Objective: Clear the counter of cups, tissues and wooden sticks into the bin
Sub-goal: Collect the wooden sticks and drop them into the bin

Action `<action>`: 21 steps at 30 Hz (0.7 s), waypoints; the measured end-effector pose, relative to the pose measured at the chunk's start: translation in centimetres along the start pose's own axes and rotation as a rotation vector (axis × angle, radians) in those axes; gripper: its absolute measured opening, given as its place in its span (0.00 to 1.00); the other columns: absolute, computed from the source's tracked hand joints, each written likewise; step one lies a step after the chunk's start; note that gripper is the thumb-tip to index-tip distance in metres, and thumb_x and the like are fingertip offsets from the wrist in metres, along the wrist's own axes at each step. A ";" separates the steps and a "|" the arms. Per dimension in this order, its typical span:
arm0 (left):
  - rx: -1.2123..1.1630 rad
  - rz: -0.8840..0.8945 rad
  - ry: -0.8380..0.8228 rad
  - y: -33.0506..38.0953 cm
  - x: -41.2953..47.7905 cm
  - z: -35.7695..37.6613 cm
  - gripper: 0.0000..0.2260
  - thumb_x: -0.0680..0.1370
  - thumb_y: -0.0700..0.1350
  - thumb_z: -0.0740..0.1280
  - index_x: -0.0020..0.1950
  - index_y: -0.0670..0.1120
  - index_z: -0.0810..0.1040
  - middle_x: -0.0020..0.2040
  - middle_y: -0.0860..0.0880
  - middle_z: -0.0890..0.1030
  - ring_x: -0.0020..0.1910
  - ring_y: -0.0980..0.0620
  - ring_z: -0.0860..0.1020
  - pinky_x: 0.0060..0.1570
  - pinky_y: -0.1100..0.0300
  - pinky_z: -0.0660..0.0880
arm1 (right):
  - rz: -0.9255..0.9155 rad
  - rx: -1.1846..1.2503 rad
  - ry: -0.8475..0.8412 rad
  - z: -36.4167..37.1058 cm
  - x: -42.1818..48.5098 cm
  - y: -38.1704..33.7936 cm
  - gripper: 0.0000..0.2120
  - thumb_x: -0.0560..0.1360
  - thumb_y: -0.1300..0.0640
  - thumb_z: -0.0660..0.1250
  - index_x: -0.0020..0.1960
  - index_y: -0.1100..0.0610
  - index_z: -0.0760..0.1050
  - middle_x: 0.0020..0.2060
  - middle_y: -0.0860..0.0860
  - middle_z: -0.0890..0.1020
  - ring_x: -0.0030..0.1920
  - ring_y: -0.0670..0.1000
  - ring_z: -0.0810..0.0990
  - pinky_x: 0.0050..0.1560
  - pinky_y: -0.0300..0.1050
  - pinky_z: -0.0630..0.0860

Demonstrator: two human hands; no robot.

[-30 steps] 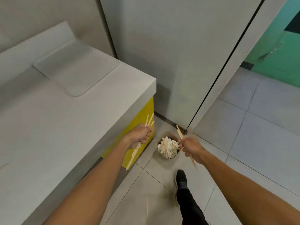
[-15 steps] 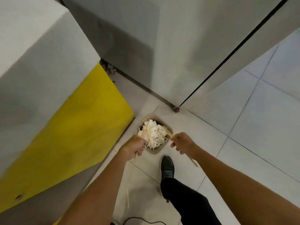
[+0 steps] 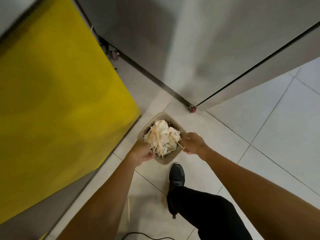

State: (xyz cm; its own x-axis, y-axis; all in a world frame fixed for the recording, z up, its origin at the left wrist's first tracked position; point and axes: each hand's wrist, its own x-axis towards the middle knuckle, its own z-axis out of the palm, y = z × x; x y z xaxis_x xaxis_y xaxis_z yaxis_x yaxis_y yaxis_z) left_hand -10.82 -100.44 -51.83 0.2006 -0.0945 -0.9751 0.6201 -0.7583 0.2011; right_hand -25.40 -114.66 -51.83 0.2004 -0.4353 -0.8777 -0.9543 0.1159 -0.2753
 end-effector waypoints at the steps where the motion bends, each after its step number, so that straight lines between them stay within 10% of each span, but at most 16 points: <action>1: 0.035 0.023 -0.019 -0.1 -0.7 -0.4 0.11 0.78 0.33 0.61 0.60 0.38 0.75 0.46 0.41 0.78 0.40 0.50 0.78 0.34 0.61 0.79 | -0.012 -0.018 0.004 0.0 -0.8 -0.1 0.12 0.78 0.59 0.62 0.59 0.61 0.74 0.50 0.58 0.81 0.47 0.57 0.83 0.50 0.51 0.82; 7: 0.233 0.232 0.009 -0.6 -8.5 -3.4 0.02 0.80 0.41 0.63 0.51 0.45 0.74 0.49 0.44 0.75 0.46 0.48 0.75 0.47 0.57 0.78 | -0.088 -0.043 0.029 0.2 -7.7 -1.1 0.16 0.79 0.57 0.61 0.65 0.60 0.72 0.60 0.59 0.78 0.58 0.60 0.79 0.59 0.51 0.78; 11: 0.589 0.570 0.012 -1.9 -14.9 -6.0 0.20 0.80 0.48 0.64 0.71 0.46 0.68 0.65 0.46 0.73 0.64 0.47 0.73 0.60 0.55 0.71 | -0.281 -0.085 0.109 1.3 -14.4 -3.1 0.20 0.78 0.53 0.64 0.69 0.53 0.72 0.65 0.54 0.75 0.63 0.56 0.75 0.58 0.43 0.73; 17: 0.694 0.854 0.069 -4.5 -25.7 -12.8 0.23 0.81 0.52 0.63 0.74 0.47 0.65 0.73 0.48 0.67 0.72 0.50 0.66 0.71 0.54 0.64 | -0.558 -0.077 0.241 3.2 -26.0 -6.6 0.23 0.72 0.41 0.62 0.66 0.44 0.73 0.63 0.45 0.77 0.62 0.50 0.76 0.64 0.57 0.73; 21: 0.727 1.037 0.107 -6.9 -33.0 -17.5 0.24 0.81 0.55 0.61 0.75 0.51 0.64 0.74 0.52 0.66 0.73 0.55 0.64 0.71 0.60 0.61 | -0.734 -0.037 0.403 5.2 -36.3 -9.7 0.21 0.78 0.45 0.64 0.70 0.47 0.70 0.67 0.45 0.71 0.67 0.46 0.70 0.67 0.48 0.68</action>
State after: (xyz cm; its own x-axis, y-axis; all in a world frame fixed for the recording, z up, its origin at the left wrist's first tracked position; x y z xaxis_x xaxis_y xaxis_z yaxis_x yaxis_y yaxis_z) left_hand -8.45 -80.75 -19.37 0.4219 -0.8265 -0.3728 -0.4143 -0.5415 0.7315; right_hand -22.23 -95.34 -19.37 0.6855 -0.6757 -0.2712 -0.6208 -0.3479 -0.7026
